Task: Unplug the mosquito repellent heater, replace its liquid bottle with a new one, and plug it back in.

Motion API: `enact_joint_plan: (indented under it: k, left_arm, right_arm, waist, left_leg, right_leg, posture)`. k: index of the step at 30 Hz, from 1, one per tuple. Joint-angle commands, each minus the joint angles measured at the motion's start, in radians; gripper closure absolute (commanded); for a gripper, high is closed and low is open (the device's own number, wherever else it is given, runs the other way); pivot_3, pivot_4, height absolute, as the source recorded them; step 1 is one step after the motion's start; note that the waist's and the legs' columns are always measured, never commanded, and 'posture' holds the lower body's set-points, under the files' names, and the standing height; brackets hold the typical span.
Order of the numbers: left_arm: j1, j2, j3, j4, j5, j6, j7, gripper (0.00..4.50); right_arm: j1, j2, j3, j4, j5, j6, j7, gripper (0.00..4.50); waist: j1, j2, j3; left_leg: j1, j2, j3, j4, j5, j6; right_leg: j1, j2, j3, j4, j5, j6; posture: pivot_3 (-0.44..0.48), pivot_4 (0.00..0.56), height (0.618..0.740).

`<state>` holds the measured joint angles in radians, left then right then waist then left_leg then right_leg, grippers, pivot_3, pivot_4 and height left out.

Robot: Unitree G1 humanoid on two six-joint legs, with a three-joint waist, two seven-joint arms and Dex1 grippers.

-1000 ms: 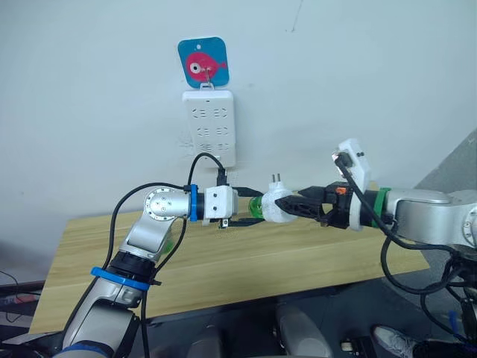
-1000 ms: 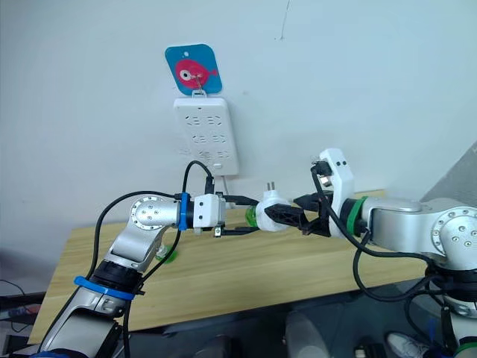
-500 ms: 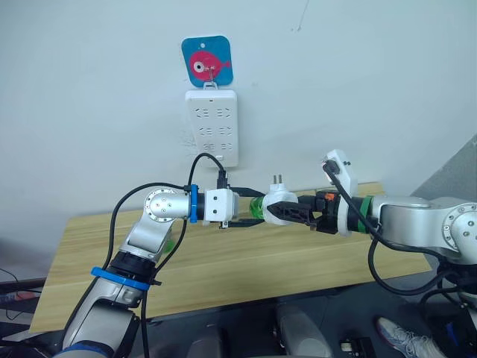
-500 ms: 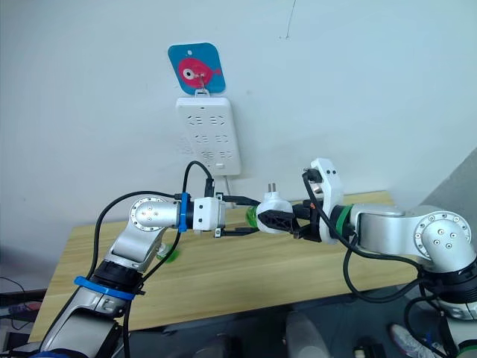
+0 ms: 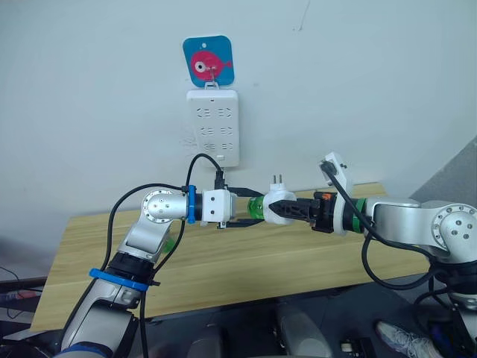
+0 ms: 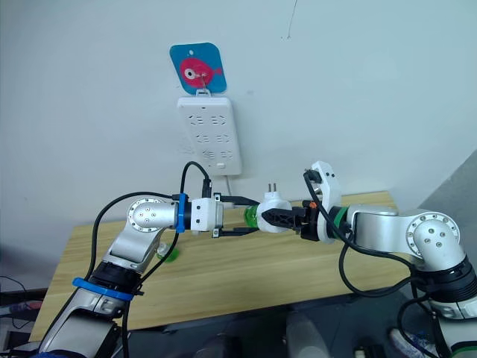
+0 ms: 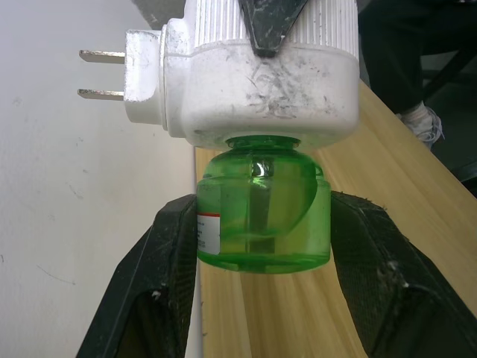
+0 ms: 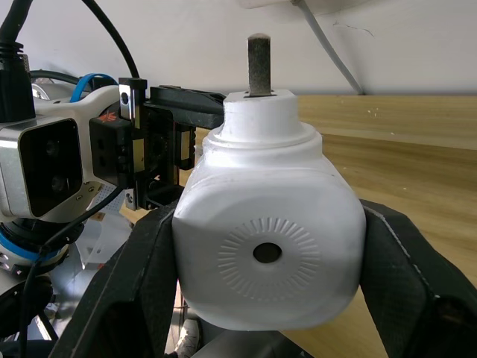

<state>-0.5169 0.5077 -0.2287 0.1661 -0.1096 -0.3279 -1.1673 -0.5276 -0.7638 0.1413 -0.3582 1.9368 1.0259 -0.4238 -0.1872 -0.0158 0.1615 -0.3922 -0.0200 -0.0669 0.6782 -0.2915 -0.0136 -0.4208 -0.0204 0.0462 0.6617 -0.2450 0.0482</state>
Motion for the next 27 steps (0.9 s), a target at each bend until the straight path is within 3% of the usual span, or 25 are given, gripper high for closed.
enact_joint_plan:
  k: [1, 6, 12, 19, 27]
  left_arm:
    - [0.000, -0.013, 0.013, -0.038, -0.029, -0.017, 0.020, 2.23]
    - [0.012, -0.015, 0.049, -0.050, -0.104, -0.006, 0.000, 2.23]
    - [0.021, 0.076, 0.094, 0.042, -0.150, 0.024, -0.091, 0.28]
    - [0.080, 0.103, 0.161, -0.118, -0.334, 0.202, -0.143, 0.26]
    - [0.115, 0.105, 0.147, -0.264, -0.356, 0.262, -0.145, 0.26]
  right_arm:
    - [-0.016, 0.026, -0.001, -0.031, 0.035, -0.010, 0.019, 1.54]
    - [-0.006, 0.030, -0.017, -0.029, 0.035, -0.011, 0.031, 1.54]
    - [0.024, 0.025, -0.073, -0.015, 0.035, 0.000, 0.130, 1.54]
    - [0.070, 0.013, -0.142, 0.029, 0.035, 0.055, 0.341, 1.54]
    - [0.058, -0.002, -0.134, 0.072, 0.035, 0.085, 0.402, 1.54]
  waist:
    - [0.000, 0.000, 0.000]
    - [0.000, 0.000, 0.000]
    - [0.002, 0.000, 0.000]
    - [0.016, 0.000, 0.000]
    - [0.041, 0.000, 0.000]
  left_leg:
    - [0.000, 0.000, 0.000, 0.000, 0.000, 0.000]
    - [0.000, 0.000, 0.000, 0.000, 0.000, 0.000]
    - [0.000, 0.000, -0.001, 0.000, 0.000, 0.000]
    - [0.000, 0.000, -0.001, 0.001, 0.000, 0.000]
    - [0.001, 0.000, -0.001, 0.001, 0.000, 0.000]
  right_leg:
    - [0.000, 0.000, 0.000, 0.000, 0.000, 0.000]
    - [0.000, 0.000, 0.000, 0.000, 0.000, 0.000]
    - [0.000, 0.000, -0.001, 0.001, 0.000, 0.000]
    - [0.000, 0.000, -0.001, 0.001, 0.000, 0.000]
    - [0.001, -0.001, -0.001, 0.002, 0.000, 0.000]
  posture:
    - [-0.230, 0.151, 0.733]
    - [-0.225, 0.149, 0.733]
    - [-0.220, 0.146, 0.733]
    - [-0.195, 0.141, 0.733]
    - [-0.174, 0.137, 0.733]
